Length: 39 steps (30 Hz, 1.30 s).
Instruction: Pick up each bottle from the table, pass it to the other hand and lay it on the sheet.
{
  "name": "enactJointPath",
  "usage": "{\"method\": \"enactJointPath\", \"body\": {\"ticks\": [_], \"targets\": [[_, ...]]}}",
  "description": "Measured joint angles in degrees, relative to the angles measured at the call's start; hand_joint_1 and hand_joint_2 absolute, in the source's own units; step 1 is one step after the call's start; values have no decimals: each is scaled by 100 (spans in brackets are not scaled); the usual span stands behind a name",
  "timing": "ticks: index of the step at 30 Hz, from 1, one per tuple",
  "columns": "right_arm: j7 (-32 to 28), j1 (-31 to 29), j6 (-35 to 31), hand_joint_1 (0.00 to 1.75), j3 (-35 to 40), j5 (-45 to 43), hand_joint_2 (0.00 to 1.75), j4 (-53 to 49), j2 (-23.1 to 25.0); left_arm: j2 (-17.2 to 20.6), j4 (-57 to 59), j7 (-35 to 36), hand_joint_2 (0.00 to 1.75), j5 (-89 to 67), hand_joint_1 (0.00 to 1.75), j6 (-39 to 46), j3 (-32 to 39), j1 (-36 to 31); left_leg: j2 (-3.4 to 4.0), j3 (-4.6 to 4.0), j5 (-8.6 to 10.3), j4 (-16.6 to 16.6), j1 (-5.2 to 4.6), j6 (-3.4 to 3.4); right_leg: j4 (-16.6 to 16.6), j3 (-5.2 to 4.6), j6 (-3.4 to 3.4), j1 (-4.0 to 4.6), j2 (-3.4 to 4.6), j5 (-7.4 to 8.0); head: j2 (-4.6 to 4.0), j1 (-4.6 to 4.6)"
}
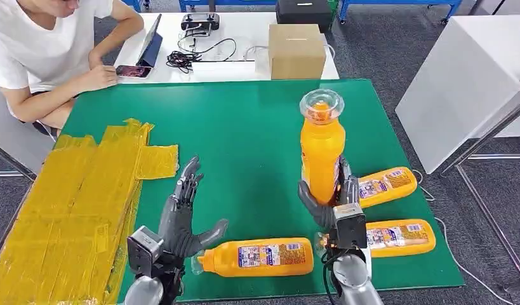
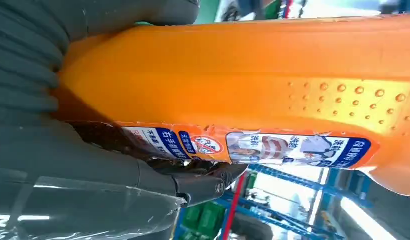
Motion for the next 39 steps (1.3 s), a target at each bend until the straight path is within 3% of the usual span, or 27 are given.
{"method": "enactJointPath", "body": {"ticks": [11,13,24,36,37,38,39], "targets": [[-74,43,231,175,65,35,175,-35,46,2,0,137,175,702,0,-519,0,-2,0,0,0,0,1,0,1,0,0,0,0,0,0,0],[-79,38,343,175,579,267,175,99,129,4,7,245,175,1024,0,-753,-13,-52,-1,-1,0,-1,3,0,2,-2,0,1,0,-1,0,0],[-22,-225,402,175,1515,848,175,868,251,11,24,260,175,1175,0,-821,-125,-209,1,-1,1,-1,3,0,3,-1,0,1,1,0,0,0],[586,-1017,443,175,2721,1653,175,2293,280,94,179,242,175,1122,0,-646,-9,-241,4,-1,2,-2,2,-2,4,-7,-1,1,2,0,0,0],[606,-1070,448,175,2765,1696,175,2365,278,101,192,242,175,1118,23,-635,2,-232,5,-1,2,-1,2,-2,4,-7,-1,1,2,0,0,0],[630,-1121,450,175,2808,1731,175,2439,280,114,212,238,175,1114,175,-629,22,-231,5,-1,2,-1,2,-2,4,-8,-1,1,2,0,0,2],[634,-1166,450,175,2846,1747,175,2507,278,120,221,238,175,1114,175,-627,35,-229,4,-1,2,-1,2,-2,4,-8,-1,1,2,0,0,0]]}}
